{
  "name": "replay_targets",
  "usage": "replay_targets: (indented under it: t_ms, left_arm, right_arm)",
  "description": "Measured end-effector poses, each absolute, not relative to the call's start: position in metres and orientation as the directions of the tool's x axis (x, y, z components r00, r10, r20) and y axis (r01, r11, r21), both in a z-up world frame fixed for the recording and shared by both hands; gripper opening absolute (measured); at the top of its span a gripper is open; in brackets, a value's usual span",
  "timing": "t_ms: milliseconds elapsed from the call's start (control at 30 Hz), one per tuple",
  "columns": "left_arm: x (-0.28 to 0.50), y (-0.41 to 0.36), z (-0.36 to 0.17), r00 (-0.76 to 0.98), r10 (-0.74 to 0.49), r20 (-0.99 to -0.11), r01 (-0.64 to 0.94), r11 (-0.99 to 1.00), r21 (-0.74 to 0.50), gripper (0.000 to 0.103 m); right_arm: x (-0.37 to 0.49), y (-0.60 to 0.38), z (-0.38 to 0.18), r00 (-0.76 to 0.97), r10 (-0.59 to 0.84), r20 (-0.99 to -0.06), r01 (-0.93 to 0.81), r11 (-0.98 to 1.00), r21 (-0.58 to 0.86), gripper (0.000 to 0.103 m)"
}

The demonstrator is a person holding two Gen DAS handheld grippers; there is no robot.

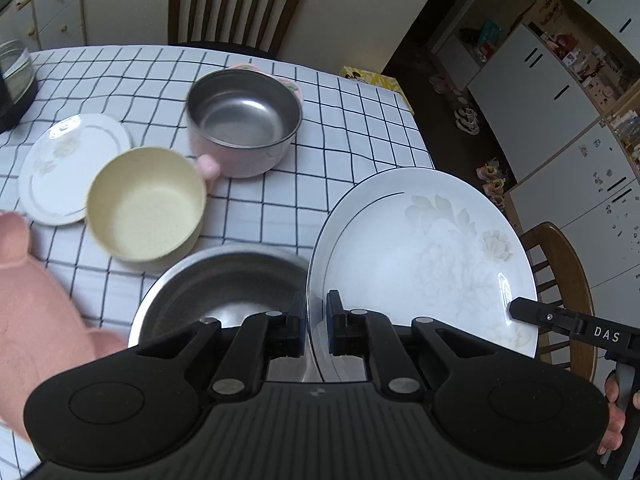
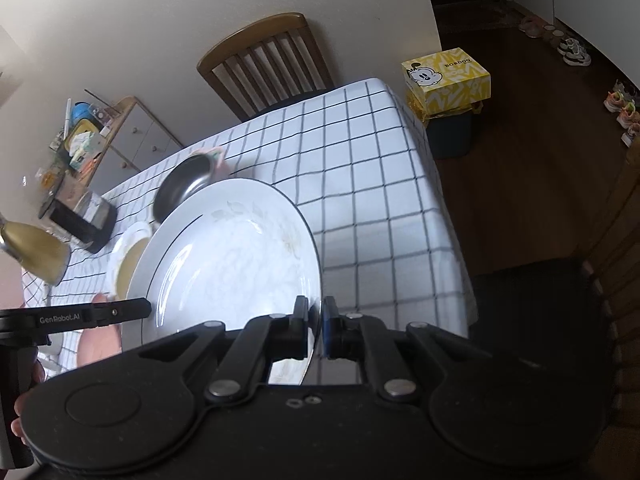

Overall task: Organize plates and bowls
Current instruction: 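Lift the large white plate with both grippers and carry it across the table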

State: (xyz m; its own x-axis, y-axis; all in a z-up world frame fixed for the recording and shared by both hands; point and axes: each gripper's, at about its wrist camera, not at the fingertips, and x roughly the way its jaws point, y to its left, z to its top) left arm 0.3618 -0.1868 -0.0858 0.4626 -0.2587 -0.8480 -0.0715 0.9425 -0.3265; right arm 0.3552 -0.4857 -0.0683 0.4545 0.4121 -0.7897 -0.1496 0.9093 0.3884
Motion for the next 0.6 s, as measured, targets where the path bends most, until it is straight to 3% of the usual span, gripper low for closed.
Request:
replay_targets:
  t_ms: [600]
  left_arm:
    - [0.211,-0.092,-0.083,0.470,-0.217,-0.855,-0.103,0.949,-0.298,0.008]
  right_arm:
    - [0.219,-0.393,-0.063,0.447,0.439,-0.779,-0.182,0.898,0.401,0.008]
